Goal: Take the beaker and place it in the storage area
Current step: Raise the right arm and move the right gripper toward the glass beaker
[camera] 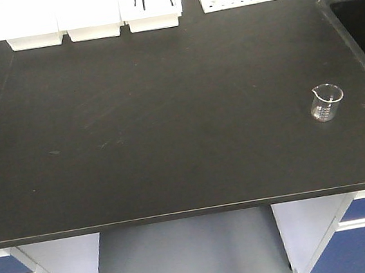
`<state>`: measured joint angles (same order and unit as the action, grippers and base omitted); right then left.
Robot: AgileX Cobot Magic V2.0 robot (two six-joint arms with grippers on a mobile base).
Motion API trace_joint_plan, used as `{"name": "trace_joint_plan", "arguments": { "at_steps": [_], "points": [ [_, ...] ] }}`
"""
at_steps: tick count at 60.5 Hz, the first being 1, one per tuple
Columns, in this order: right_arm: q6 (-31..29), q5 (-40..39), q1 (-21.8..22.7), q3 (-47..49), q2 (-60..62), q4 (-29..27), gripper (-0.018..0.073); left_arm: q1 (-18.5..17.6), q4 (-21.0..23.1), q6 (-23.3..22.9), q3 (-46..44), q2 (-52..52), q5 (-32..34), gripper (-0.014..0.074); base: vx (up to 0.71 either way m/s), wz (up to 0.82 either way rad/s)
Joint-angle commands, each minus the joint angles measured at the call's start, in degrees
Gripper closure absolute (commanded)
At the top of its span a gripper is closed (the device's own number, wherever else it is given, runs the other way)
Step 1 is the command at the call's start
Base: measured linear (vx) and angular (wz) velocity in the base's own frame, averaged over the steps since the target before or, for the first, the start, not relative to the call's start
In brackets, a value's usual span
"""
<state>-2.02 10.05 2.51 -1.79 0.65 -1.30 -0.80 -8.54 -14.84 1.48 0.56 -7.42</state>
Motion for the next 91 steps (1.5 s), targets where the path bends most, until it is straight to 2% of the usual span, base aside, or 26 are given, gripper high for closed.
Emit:
{"name": "trace_joint_plan", "arguments": {
  "at_steps": [1,29,44,49,57,66,73,80,91],
  "points": [
    [-0.34,-4.65,0.18,-0.5,0.65,0.42,0.0564,-0.43,0.32,-0.33,1.25,1.04,4.58,0.0605,0.0,0.0],
    [-0.34,-6.11,0.18,-0.5,0.65,0.42,0.0564,-0.43,0.32,-0.33,1.25,1.04,4.58,0.0605,0.0,0.0],
    [0.43,-18.61,0.18,1.04,0.65,-0.39,0.0564,-0.43,0.32,-0.33,1.25,1.04,4.58,0.0605,0.0,0.0],
    [0.98,-17.18,0.18,5.87,0.58,-0.96,0.0564,-0.43,0.32,-0.33,1.25,1.04,4.58,0.0605,0.0,0.0],
    [0.74,-9.27,0.18,17.42,-3.94,-0.38,0.0564,-0.43,0.32,-0.33,1.25,1.04,4.58,0.0605,0.0,0.0],
    [-0.5,-3.09,0.18,30.95,-18.7,2.64,0.0564,-0.43,0.32,-0.33,1.25,1.04,4.58,0.0605,0.0,0.0],
    [-0.36,-3.16,0.18,38.76,-28.82,2.59,0.0564,-0.43,0.32,-0.33,1.25,1.04,4.58,0.0605,0.0,0.0],
    [-0.14,-3.06,0.18,42.91,-35.22,2.13,0.0564,-0.43,0.32,-0.33,1.25,1.04,4.58,0.0605,0.0,0.0],
    [-0.14,-4.11,0.18,43.8,-38.88,-0.26,0.056,-0.43,0.32,-0.33,1.25,1.04,4.58,0.0605,0.0,0.0]
  ]
}}
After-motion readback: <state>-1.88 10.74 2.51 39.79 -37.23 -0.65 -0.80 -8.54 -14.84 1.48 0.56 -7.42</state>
